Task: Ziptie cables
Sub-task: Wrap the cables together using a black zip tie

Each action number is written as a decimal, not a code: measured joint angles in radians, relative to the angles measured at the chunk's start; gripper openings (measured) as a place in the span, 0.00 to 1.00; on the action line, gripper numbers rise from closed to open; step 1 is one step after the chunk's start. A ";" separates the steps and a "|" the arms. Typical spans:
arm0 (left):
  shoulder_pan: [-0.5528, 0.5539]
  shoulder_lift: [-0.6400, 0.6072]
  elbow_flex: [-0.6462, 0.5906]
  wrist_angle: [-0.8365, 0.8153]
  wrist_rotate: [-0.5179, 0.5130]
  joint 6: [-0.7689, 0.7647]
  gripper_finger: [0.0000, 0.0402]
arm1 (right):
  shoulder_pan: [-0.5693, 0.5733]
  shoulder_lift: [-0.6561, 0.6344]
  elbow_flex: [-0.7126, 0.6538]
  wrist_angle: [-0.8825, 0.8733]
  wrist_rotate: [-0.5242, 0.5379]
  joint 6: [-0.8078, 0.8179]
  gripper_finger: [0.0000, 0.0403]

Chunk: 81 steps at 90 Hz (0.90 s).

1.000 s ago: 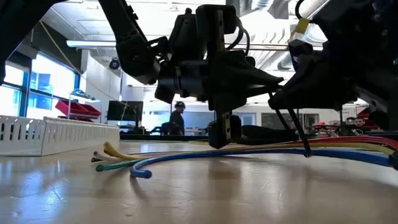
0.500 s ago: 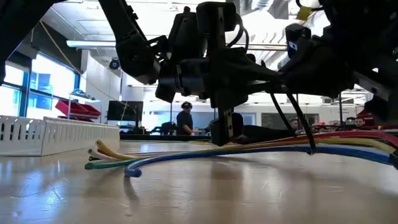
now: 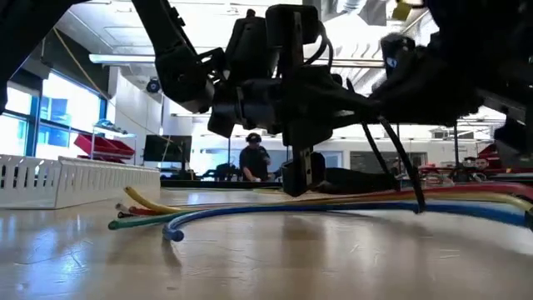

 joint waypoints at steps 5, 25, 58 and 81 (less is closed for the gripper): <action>0.000 0.000 0.000 0.000 0.000 0.008 0.00 | 0.000 0.000 0.000 0.003 0.000 0.050 0.12; 0.000 0.000 0.000 0.000 0.001 0.010 0.00 | 0.014 0.000 0.001 -0.058 0.000 0.243 0.33; -0.001 0.000 0.000 0.000 0.001 0.020 0.00 | -0.028 0.000 0.000 -0.176 -0.063 0.591 0.21; -0.002 0.000 0.000 0.000 0.001 0.020 0.00 | -0.040 0.000 0.003 -0.114 -0.118 0.526 0.01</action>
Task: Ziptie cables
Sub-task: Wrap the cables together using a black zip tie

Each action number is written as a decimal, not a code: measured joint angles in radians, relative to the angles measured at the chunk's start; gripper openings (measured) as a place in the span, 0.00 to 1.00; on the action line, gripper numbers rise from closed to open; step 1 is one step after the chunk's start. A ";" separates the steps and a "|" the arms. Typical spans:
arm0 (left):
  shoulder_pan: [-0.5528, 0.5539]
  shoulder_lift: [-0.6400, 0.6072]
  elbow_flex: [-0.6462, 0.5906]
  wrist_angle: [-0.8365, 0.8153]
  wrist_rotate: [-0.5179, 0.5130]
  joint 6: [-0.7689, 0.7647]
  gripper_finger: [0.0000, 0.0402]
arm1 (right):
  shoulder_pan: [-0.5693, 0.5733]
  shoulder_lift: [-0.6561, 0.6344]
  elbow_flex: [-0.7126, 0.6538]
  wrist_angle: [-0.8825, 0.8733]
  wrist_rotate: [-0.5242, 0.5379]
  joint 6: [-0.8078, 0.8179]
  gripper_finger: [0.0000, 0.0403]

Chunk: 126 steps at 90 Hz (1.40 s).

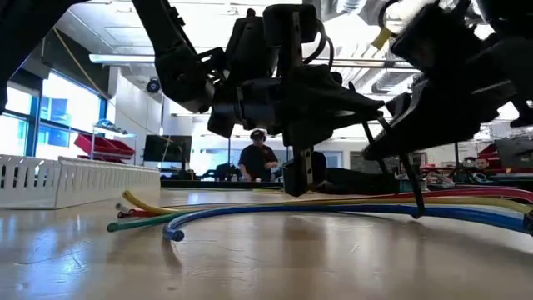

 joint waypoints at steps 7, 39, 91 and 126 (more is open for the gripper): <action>0.000 0.000 0.000 0.000 -0.001 0.000 0.00 | 0.001 0.000 0.018 -0.007 0.015 -0.036 0.00; 0.000 -0.001 0.000 0.004 0.017 0.000 0.00 | 0.011 0.001 0.124 -0.096 0.044 -0.359 0.00; 0.003 -0.001 0.000 -0.004 -0.058 0.017 0.00 | 0.004 -0.033 0.143 -0.305 -0.030 0.008 0.30; -0.022 0.000 0.001 0.000 -0.061 0.083 0.00 | 0.028 -0.162 0.215 -0.580 -0.080 0.546 0.50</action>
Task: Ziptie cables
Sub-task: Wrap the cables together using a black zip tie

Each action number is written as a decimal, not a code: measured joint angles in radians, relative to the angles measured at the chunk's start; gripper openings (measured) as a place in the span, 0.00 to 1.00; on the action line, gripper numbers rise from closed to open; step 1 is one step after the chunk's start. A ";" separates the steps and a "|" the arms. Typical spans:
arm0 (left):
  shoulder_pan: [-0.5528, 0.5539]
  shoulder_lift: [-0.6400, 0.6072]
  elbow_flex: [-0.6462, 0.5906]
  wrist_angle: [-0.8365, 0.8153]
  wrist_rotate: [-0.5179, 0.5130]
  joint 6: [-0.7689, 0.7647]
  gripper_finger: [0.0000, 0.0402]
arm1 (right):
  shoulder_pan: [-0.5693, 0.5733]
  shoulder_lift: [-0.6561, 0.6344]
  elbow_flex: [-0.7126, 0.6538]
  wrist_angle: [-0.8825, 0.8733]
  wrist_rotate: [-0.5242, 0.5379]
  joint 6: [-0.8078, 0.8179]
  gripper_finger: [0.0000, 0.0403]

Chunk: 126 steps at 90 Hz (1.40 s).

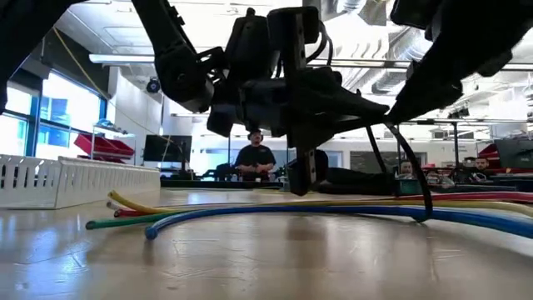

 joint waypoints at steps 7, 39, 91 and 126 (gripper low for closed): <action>-0.024 0.000 0.001 0.000 0.001 0.049 0.00 | -0.002 0.000 0.000 -0.016 -0.001 0.128 0.49; -0.079 -0.019 0.106 -0.277 -0.070 0.412 0.00 | 0.007 -0.064 0.017 -0.079 -0.081 0.541 0.39; -0.079 -0.019 0.123 -0.371 -0.061 0.551 0.00 | 0.188 0.065 0.035 -0.305 0.099 1.178 0.38; -0.082 -0.019 0.123 -0.385 -0.163 0.421 0.00 | 0.200 0.071 -0.416 0.404 0.304 0.981 0.38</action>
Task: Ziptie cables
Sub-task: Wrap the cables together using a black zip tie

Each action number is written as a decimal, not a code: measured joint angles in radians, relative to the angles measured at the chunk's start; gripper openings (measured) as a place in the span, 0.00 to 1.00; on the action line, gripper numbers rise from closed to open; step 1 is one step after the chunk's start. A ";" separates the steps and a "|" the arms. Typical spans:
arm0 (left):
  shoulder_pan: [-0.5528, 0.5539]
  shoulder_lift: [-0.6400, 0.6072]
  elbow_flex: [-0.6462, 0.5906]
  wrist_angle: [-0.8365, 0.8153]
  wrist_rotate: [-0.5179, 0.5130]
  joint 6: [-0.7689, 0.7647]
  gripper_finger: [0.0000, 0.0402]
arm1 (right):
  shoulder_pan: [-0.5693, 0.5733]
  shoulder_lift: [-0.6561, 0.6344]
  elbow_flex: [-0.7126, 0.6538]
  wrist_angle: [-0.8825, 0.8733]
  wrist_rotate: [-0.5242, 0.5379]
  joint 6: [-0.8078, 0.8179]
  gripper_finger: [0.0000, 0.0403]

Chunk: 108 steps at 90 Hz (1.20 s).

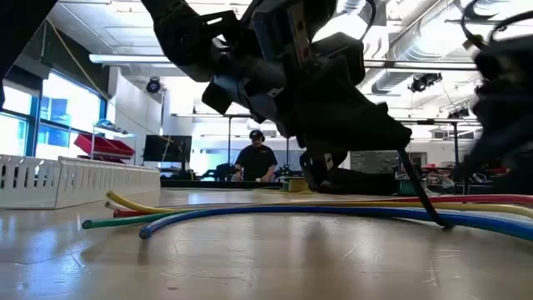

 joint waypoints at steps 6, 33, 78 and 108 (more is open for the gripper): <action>-0.001 0.000 0.000 0.001 -0.009 -0.037 0.00 | -0.025 0.000 -0.011 0.017 0.001 -0.076 0.38; 0.002 0.000 0.000 0.003 -0.040 -0.070 0.00 | -0.091 0.009 -0.021 0.155 -0.089 -0.440 0.29; 0.002 0.000 0.000 0.004 -0.093 -0.132 0.00 | -0.090 -0.049 -0.021 0.098 -0.120 -0.498 0.49; 0.002 0.000 0.000 0.003 -0.093 -0.140 0.00 | -0.097 -0.303 -0.020 -0.263 -0.074 -0.462 0.58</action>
